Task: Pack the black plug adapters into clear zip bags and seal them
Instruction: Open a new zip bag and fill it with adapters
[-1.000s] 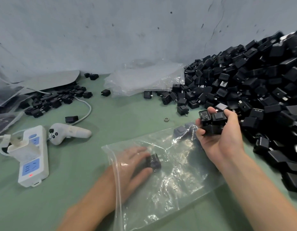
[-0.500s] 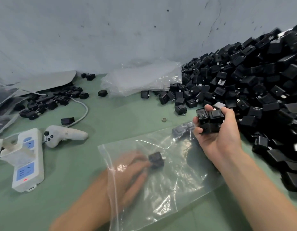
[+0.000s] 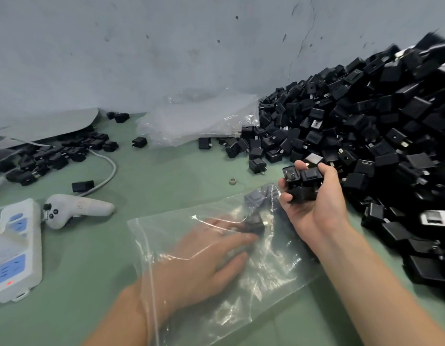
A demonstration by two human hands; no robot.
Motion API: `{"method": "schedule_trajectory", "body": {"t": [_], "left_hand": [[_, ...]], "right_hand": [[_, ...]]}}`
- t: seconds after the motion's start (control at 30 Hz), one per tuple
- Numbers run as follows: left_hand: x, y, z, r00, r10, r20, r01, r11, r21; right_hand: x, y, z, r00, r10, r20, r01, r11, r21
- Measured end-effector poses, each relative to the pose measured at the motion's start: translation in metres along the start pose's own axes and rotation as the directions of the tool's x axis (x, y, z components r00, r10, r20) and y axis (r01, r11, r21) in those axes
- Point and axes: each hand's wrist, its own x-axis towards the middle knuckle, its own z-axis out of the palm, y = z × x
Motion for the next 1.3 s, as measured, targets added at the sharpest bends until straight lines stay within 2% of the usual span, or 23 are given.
{"method": "schedule_trajectory", "body": {"t": [0.17,0.3,0.6,0.77,0.87,0.93,1.0,1.07,1.1,1.13,1.17,1.2,1.3], "left_hand": [[0.017,0.007,0.006,0.999,-0.017,0.051,0.022,0.993,-0.115],[0.026,0.011,0.007,0.996,-0.039,0.077,0.033,0.997,0.07],[0.027,0.008,0.018,0.995,-0.06,0.079,0.054,0.996,0.076],[0.017,0.004,0.008,0.999,-0.035,-0.001,0.035,0.998,-0.061],[-0.007,-0.008,-0.004,0.978,-0.206,-0.043,0.185,0.94,-0.288],[-0.034,-0.019,-0.023,0.931,-0.355,-0.086,0.281,0.847,-0.451],[-0.064,-0.036,-0.041,0.83,-0.535,-0.157,0.41,0.777,-0.478],[-0.088,-0.055,-0.057,0.645,-0.706,-0.293,0.523,0.687,-0.504],[-0.095,-0.06,-0.064,0.537,-0.756,-0.374,0.51,0.644,-0.57],[-0.097,-0.06,-0.07,0.459,-0.777,-0.432,0.455,0.623,-0.637],[-0.094,-0.054,-0.074,0.421,-0.777,-0.468,0.404,0.622,-0.671],[-0.087,-0.041,-0.074,0.444,-0.751,-0.49,0.348,0.648,-0.678],[-0.063,0.004,-0.061,0.675,-0.585,-0.449,0.247,0.753,-0.61]], "right_hand": [[0.001,0.0,-0.001,1.0,0.011,-0.002,-0.011,1.0,0.015],[0.001,-0.001,-0.001,1.0,0.028,-0.001,-0.028,0.999,0.042],[0.0,-0.001,0.0,0.999,0.038,-0.01,-0.038,0.998,0.04],[-0.003,-0.003,0.001,0.998,0.055,0.008,-0.055,0.998,0.029],[-0.008,0.0,0.004,0.996,0.081,0.042,-0.082,0.996,0.017],[-0.012,0.004,0.008,0.992,0.096,0.083,-0.096,0.995,-0.01],[-0.017,0.008,0.013,0.985,0.103,0.138,-0.094,0.993,-0.072],[-0.024,0.015,0.02,0.979,0.099,0.179,-0.069,0.984,-0.166],[-0.029,0.019,0.024,0.976,0.094,0.195,-0.052,0.976,-0.213],[-0.035,0.024,0.029,0.973,0.089,0.212,-0.033,0.967,-0.253],[-0.041,0.028,0.034,0.968,0.087,0.236,-0.016,0.958,-0.285],[-0.048,0.034,0.04,0.959,0.093,0.267,-0.007,0.952,-0.306],[-0.074,0.053,0.056,0.923,0.167,0.347,-0.038,0.937,-0.348]]}}
